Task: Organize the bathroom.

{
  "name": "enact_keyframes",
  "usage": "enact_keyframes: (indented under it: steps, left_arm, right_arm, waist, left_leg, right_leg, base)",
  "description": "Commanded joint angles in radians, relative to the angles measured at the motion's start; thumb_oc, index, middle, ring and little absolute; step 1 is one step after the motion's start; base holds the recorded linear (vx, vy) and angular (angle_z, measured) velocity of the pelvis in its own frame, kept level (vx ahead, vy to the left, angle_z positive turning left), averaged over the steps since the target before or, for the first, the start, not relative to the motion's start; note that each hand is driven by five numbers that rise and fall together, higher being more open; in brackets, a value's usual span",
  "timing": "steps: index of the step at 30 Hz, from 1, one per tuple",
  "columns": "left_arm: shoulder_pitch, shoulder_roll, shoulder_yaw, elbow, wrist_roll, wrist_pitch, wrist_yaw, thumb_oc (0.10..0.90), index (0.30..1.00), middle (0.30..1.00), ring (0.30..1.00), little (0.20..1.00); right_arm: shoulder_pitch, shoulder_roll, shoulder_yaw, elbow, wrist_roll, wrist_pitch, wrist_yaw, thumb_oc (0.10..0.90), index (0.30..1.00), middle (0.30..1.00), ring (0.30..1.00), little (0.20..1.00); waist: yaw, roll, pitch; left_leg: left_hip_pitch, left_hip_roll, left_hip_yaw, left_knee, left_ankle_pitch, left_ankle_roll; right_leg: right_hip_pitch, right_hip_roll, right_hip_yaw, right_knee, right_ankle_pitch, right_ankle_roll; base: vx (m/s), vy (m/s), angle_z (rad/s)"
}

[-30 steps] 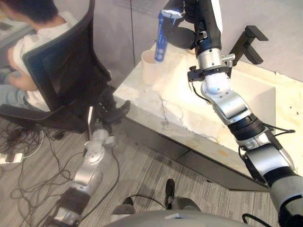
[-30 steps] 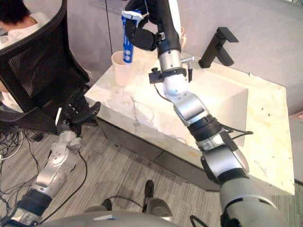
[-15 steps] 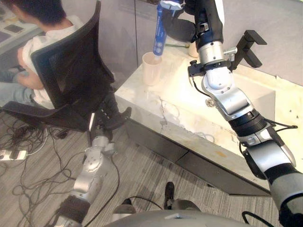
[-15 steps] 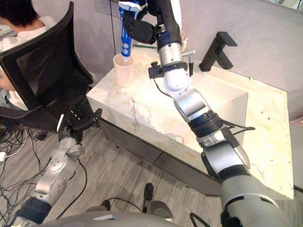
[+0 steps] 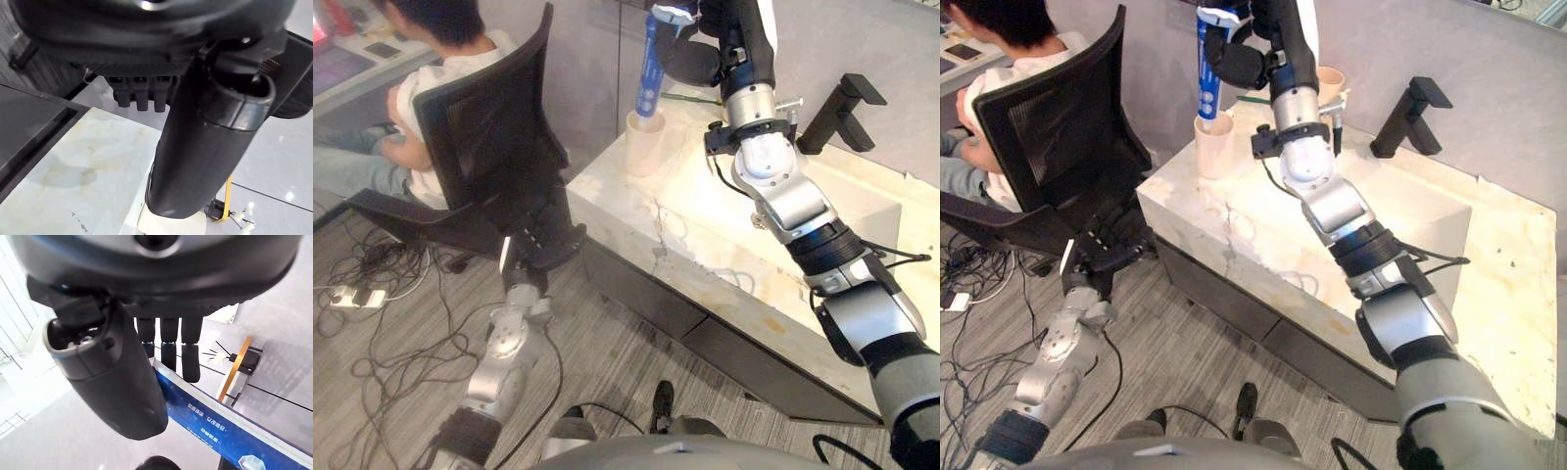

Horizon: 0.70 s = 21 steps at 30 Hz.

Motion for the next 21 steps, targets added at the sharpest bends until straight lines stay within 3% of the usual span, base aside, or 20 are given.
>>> enact_keyframes:
  steps: [1, 4, 7, 9, 15, 21]
  left_arm:
    - [0.006, 0.061, 0.004, -0.072, 0.056, -0.095, -0.047, 0.800, 0.900, 0.900, 0.900, 0.900]
    - [0.002, 0.064, -0.006, -0.081, 0.035, -0.094, -0.054, 0.800, 0.900, 0.900, 0.900, 0.900]
    - [-0.017, 0.065, -0.027, -0.090, 0.029, -0.092, -0.067, 0.800, 0.900, 0.900, 0.900, 0.900]
    - [-0.034, 0.069, -0.058, -0.095, 0.026, -0.088, -0.079, 0.800, 0.900, 0.900, 0.900, 0.900]
    - [-0.043, 0.081, -0.114, -0.097, 0.039, -0.102, -0.056, 0.800, 0.900, 0.900, 0.900, 0.900]
    - [-0.046, 0.105, -0.133, -0.093, 0.013, -0.117, -0.039, 0.800, 0.900, 0.900, 0.900, 0.900]
  right_arm:
    - [-0.197, 0.009, -0.014, -0.007, -0.010, -0.129, -0.031, 0.400, 0.300, 0.300, 0.300, 0.300]
    - [-0.181, 0.001, -0.013, -0.019, -0.010, -0.141, -0.041, 0.400, 0.300, 0.300, 0.300, 0.300]
    - [-0.175, 0.001, -0.014, -0.046, -0.038, -0.121, -0.042, 0.400, 0.300, 0.300, 0.300, 0.300]
    - [-0.175, -0.008, -0.024, -0.056, -0.039, -0.110, -0.040, 0.400, 0.300, 0.300, 0.300, 0.300]
    - [-0.128, 0.015, -0.040, -0.101, -0.058, -0.108, -0.036, 0.400, 0.300, 0.300, 0.300, 0.300]
    - [-0.121, 0.037, -0.045, -0.119, -0.081, -0.079, -0.040, 0.400, 0.300, 0.300, 0.300, 0.300]
  waist:
    - [-0.008, -0.062, -0.105]
    - [-0.005, -0.066, -0.092]
    - [-0.026, -0.053, -0.096]
    - [-0.032, -0.048, -0.099]
    - [-0.049, -0.013, -0.102]
    - [-0.051, 0.010, -0.112]
  left_leg:
    - [-0.098, -0.093, 0.075, 0.225, -0.007, 0.012]
    - [-0.133, -0.087, 0.060, 0.212, 0.000, 0.015]
    - [-0.095, -0.027, 0.074, 0.018, 0.080, 0.006]
    - [-0.106, -0.013, 0.060, -0.009, 0.112, -0.007]
    - [-0.044, -0.034, 0.078, -0.069, 0.101, 0.019]
    - [-0.029, -0.048, 0.087, -0.089, 0.094, 0.046]
  right_leg:
    - [0.095, 0.029, 0.067, 0.039, -0.165, 0.011]
    - [0.102, 0.025, 0.068, 0.039, -0.162, 0.015]
    - [0.107, 0.019, 0.056, 0.019, -0.160, 0.030]
    - [0.104, -0.002, 0.046, 0.030, -0.162, 0.042]
    - [0.057, -0.064, 0.014, 0.155, -0.196, 0.087]
    - [0.039, -0.088, -0.008, 0.245, -0.246, 0.099]
  base:
    - [0.05, 0.038, 0.25]
    - [0.09, 0.104, 0.24]
    - [0.17, 0.189, 0.09]
    - [0.23, 0.252, 0.05]
    - [0.18, 0.214, -0.03]
    - [0.15, 0.155, -0.08]
